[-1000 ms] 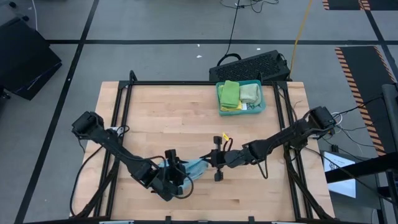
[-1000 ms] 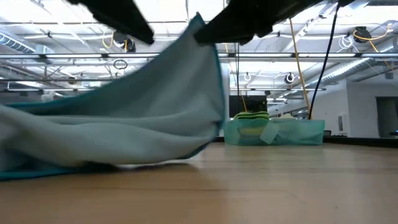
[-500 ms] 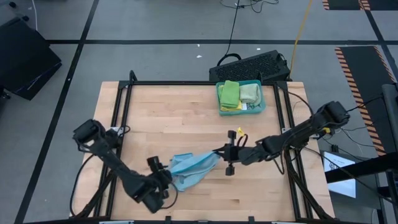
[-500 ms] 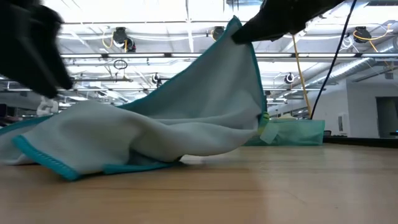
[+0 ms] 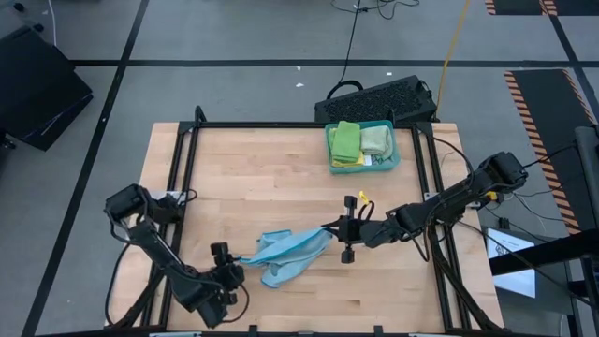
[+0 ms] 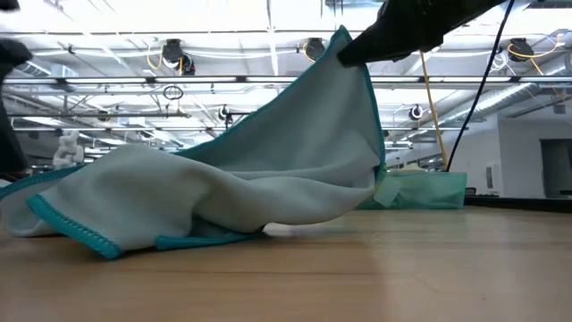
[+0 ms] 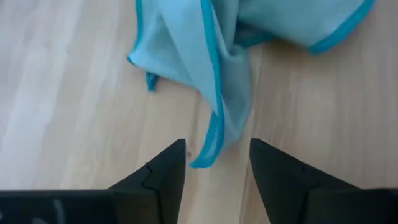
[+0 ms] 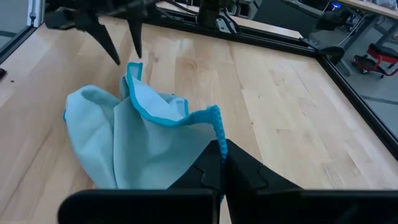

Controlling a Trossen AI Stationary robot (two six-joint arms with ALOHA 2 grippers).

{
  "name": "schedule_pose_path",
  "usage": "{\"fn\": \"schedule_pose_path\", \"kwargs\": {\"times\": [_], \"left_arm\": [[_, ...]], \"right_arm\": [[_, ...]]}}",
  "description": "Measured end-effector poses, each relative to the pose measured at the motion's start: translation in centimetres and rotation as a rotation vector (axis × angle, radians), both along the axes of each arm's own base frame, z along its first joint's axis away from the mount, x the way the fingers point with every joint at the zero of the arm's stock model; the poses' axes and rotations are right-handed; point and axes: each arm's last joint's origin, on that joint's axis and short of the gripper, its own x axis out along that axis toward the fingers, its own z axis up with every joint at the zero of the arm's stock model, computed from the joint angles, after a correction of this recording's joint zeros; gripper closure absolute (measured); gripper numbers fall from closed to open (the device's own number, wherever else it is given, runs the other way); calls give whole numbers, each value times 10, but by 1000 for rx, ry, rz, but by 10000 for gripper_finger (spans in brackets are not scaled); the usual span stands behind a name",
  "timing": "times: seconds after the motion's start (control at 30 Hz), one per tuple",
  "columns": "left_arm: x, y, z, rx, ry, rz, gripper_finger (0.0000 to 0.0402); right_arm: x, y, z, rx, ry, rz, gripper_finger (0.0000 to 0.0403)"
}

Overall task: Fold microfiber towels
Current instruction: Fold the blue microfiber cloth

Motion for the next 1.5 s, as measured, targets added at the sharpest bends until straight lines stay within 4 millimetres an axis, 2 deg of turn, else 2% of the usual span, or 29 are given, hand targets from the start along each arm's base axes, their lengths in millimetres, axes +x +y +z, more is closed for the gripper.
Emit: {"fn": "schedule_pose_path", "kwargs": {"times": [0.17,0.27,0.37,0.57,0.7,0.8,0.9,1.03,1.17,1.37,1.5], "left_arm": [[-4,11,-17,-1,51,-8,212],[-7,15,-23,24,62,-44,224],[-8,18,-26,66,51,-80,266],[-5,14,-25,110,-7,-148,380],[-3,13,-22,88,-21,-133,389],[-2,10,-12,60,-36,-120,392],[-1,8,9,31,-48,-90,395],[0,10,52,25,-57,-58,396],[1,12,105,4,-131,-42,397],[4,11,181,48,-265,-124,398],[2,20,221,169,-336,-149,399]], "right_arm": [[0,0,0,-1,1,0,403],[0,0,0,-1,1,1,403],[0,0,0,-1,1,1,403],[0,0,0,-2,3,0,403],[0,0,0,-2,4,1,403],[0,0,0,-3,3,1,403],[1,0,2,-10,-17,9,403],[1,2,16,-10,-112,34,401],[-5,7,42,-17,-274,79,399],[-23,9,84,-14,-463,116,397],[-32,7,94,-13,-486,122,397]]}}
